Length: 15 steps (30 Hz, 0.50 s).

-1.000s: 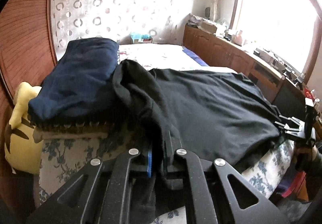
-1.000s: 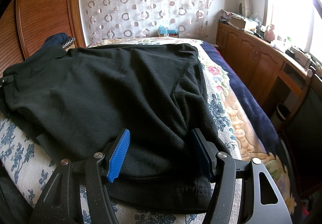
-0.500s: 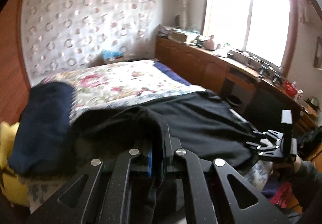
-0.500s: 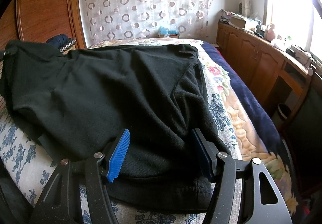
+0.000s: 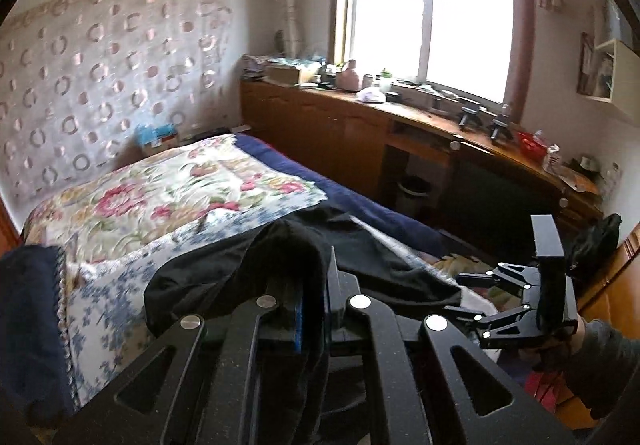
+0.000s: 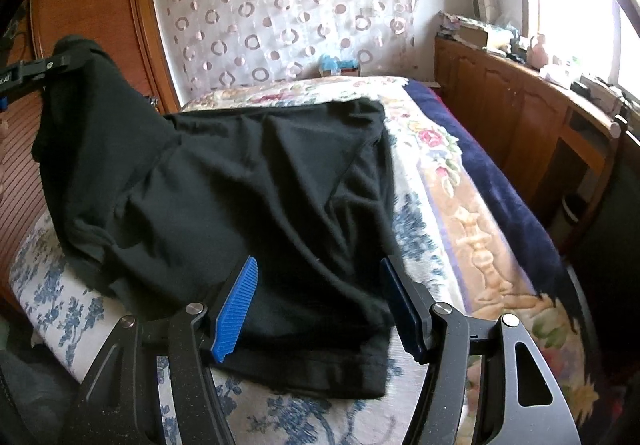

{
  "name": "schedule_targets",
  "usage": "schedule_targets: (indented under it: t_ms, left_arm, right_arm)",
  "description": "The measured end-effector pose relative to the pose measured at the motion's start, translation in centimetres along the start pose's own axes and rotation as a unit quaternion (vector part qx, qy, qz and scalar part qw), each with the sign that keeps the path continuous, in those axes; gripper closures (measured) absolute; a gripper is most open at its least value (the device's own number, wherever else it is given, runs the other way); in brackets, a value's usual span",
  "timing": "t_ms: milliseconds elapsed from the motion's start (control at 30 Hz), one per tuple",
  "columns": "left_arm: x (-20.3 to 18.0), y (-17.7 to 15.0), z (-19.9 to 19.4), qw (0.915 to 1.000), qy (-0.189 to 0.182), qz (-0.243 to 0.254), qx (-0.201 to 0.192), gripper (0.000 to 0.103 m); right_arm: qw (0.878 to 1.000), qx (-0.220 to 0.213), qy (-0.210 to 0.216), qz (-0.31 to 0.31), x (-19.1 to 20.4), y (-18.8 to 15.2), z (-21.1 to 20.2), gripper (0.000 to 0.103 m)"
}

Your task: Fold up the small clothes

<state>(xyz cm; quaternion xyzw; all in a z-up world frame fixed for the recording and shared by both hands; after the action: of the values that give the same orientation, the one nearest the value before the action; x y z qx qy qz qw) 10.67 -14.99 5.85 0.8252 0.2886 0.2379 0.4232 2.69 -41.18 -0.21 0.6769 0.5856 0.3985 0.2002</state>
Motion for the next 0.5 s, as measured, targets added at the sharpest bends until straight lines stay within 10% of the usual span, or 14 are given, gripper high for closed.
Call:
schedule_targets:
  t_ms: [100,500]
  left_arm:
    - [-0.8,0.6,0.8,0.9999,-0.014,-0.001,0.009,0.095]
    - [0.5,-3.5,-1.1,0.9995,0.024,-0.015,0.01,0.026]
  right_arm:
    - [1.0,-0.007,0.0,0.003,-0.3,0.3,-0.5,0.038]
    - [1.0,0.003,0.002,0.0,0.2,0.4,0.4,0.037]
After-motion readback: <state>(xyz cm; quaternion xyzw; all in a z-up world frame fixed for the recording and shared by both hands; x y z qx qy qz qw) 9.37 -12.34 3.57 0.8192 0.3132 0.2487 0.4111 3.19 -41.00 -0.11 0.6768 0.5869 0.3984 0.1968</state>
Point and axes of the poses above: each gripper's, at about its wrist camera, not at the fingertips, and z roughly the way its jaws point, x to its left, y to its top, the point moved 1 cm from there along z, roughly the way its jaws point, and after that the axes turned 14 degrees about z, right-handed, at the moved point
